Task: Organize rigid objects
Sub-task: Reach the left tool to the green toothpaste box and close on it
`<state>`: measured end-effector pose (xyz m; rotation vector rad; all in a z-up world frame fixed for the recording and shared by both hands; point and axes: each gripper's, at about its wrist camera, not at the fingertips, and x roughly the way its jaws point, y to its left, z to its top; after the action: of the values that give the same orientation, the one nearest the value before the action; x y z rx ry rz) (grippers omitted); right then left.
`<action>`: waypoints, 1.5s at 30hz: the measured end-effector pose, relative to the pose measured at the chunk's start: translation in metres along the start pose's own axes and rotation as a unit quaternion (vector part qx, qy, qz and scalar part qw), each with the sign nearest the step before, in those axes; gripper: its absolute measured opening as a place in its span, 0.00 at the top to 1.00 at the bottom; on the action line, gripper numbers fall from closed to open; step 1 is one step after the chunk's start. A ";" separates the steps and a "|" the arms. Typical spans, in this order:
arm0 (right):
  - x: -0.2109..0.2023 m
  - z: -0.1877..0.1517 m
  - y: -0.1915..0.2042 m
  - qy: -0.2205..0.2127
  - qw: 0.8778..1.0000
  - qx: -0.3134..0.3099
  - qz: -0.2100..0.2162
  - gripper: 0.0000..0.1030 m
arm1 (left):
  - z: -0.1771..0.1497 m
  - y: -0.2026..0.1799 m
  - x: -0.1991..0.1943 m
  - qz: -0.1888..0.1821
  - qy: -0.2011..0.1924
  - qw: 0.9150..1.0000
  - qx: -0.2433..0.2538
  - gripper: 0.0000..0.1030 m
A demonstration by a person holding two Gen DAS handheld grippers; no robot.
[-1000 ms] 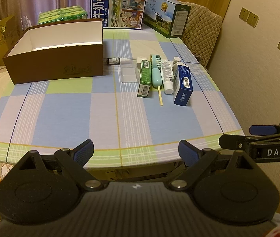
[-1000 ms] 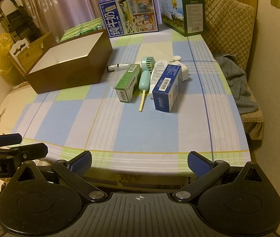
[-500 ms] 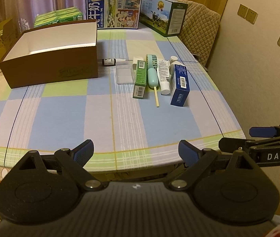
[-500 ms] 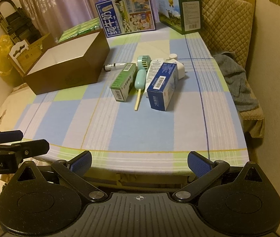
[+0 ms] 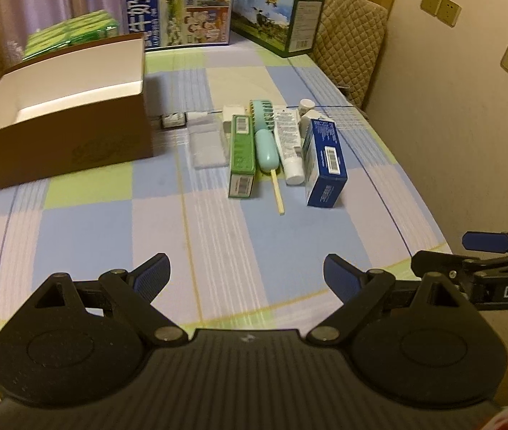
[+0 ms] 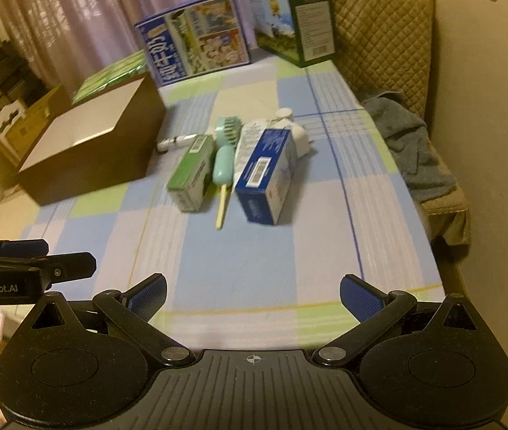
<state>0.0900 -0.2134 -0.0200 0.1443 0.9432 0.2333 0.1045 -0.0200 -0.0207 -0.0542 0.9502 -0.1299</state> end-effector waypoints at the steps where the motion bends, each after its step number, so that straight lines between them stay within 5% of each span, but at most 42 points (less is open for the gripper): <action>1: 0.002 0.003 -0.001 -0.002 1.000 0.006 -0.004 0.02 | 0.006 0.002 0.006 -0.005 0.001 1.000 0.004 0.12; 18: 0.058 0.058 -0.007 -0.019 0.992 0.105 -0.066 0.08 | 0.100 0.029 0.107 -0.080 0.040 0.992 0.088 0.26; 23: 0.068 0.069 -0.017 -0.014 0.990 0.115 -0.075 0.08 | 0.114 0.026 0.133 -0.089 0.052 0.991 0.089 0.37; 45: 0.105 0.122 -0.117 0.025 0.998 0.052 -0.030 0.08 | 0.130 0.000 0.212 0.014 0.077 0.997 0.020 0.73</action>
<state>0.2646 -0.3013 -0.0578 0.2055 1.0082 0.1334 0.3325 -0.0496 -0.1168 0.0071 1.1007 -0.1287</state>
